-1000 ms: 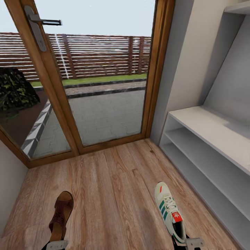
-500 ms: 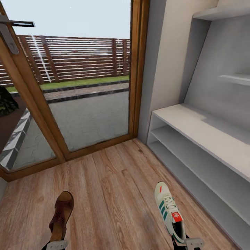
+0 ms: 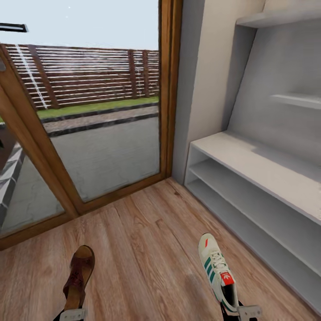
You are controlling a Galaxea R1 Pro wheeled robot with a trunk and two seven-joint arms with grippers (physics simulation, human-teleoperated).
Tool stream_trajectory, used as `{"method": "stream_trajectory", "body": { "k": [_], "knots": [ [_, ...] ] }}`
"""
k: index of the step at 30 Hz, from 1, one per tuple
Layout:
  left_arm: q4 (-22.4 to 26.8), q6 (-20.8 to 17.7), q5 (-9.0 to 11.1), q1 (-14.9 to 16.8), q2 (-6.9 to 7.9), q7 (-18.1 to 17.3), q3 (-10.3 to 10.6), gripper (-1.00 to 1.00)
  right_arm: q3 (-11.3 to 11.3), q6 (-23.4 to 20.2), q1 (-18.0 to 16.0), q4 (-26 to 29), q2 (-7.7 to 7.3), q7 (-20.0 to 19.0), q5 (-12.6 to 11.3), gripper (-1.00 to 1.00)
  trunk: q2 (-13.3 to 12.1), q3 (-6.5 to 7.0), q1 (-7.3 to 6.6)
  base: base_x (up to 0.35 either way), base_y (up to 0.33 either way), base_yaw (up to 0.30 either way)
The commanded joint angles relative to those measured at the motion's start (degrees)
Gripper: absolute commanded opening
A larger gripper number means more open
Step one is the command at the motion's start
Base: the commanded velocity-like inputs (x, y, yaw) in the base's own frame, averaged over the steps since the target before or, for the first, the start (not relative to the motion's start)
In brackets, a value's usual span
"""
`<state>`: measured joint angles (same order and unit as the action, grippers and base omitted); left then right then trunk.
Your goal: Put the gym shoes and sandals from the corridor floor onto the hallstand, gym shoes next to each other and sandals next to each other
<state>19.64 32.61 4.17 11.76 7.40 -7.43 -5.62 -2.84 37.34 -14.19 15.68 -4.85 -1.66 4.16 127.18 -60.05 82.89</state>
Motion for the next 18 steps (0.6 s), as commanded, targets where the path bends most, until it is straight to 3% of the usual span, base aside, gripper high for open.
{"method": "stream_trajectory", "body": {
  "k": [1,18],
  "knots": [
    [-0.04,0.06,0.23,0.02,-0.02,-0.54,-0.27,-1.00,-0.33,0.19,-0.04,-0.04,0.01,-0.18,0.41,-1.00,0.02,-0.04,0.00,0.038,0.307,-0.298],
    [-0.04,0.03,0.23,0.02,-0.02,-0.56,-0.26,-1.00,-0.33,0.19,-0.04,-0.11,0.01,-0.18,0.41,-1.00,0.02,-0.04,0.00,0.005,0.307,-0.300]
  ]
}}
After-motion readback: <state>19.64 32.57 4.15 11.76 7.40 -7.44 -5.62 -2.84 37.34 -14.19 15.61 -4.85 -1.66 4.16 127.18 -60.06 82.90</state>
